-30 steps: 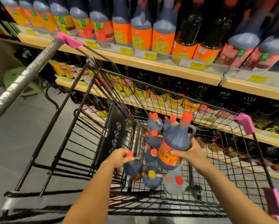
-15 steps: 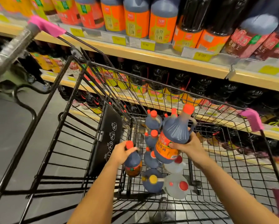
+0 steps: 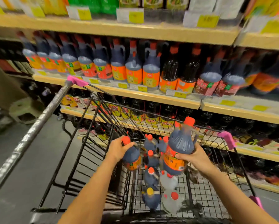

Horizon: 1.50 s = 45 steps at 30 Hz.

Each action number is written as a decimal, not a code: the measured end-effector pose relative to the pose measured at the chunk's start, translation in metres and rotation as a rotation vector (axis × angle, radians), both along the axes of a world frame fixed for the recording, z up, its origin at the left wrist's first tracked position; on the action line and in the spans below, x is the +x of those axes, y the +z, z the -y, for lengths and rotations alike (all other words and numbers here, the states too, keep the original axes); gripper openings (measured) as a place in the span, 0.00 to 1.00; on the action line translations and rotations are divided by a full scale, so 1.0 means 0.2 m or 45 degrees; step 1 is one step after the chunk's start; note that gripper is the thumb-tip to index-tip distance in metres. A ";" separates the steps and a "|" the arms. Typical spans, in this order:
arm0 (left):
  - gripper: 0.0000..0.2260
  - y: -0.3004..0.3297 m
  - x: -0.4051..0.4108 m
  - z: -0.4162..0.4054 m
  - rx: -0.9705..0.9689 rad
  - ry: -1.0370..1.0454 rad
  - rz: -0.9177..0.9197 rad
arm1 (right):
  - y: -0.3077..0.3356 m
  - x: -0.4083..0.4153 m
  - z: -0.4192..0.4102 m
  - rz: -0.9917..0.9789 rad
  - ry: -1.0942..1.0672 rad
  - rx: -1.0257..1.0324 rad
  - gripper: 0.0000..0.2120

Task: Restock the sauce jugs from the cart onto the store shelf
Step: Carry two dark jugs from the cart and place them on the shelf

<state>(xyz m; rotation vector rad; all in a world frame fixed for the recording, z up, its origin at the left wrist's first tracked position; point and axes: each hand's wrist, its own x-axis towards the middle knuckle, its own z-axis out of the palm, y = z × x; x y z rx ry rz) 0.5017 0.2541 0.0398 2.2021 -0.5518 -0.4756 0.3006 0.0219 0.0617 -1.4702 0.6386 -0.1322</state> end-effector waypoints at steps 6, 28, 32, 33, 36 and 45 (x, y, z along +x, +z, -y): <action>0.11 0.48 -0.11 0.14 -0.042 -0.100 0.173 | 0.28 -0.21 0.07 0.028 -0.041 -0.084 0.44; 0.13 0.68 -1.26 1.32 -0.156 -0.152 0.219 | 0.56 -1.37 1.14 -0.032 -0.109 -0.516 0.34; 0.12 0.68 -1.30 1.50 -0.152 -0.149 0.218 | 0.58 -1.35 1.34 0.001 -0.131 -0.528 0.34; 0.13 0.69 -1.30 1.53 -0.135 -0.161 0.237 | 0.58 -1.32 1.37 0.005 -0.141 -0.504 0.33; 0.16 0.72 -1.25 1.61 -0.147 -0.170 0.249 | 0.62 -1.22 1.46 0.061 -0.120 -0.462 0.31; 0.14 0.84 -0.91 1.70 -0.266 -0.037 0.356 | 0.74 -0.85 1.60 0.260 -0.054 -0.605 0.41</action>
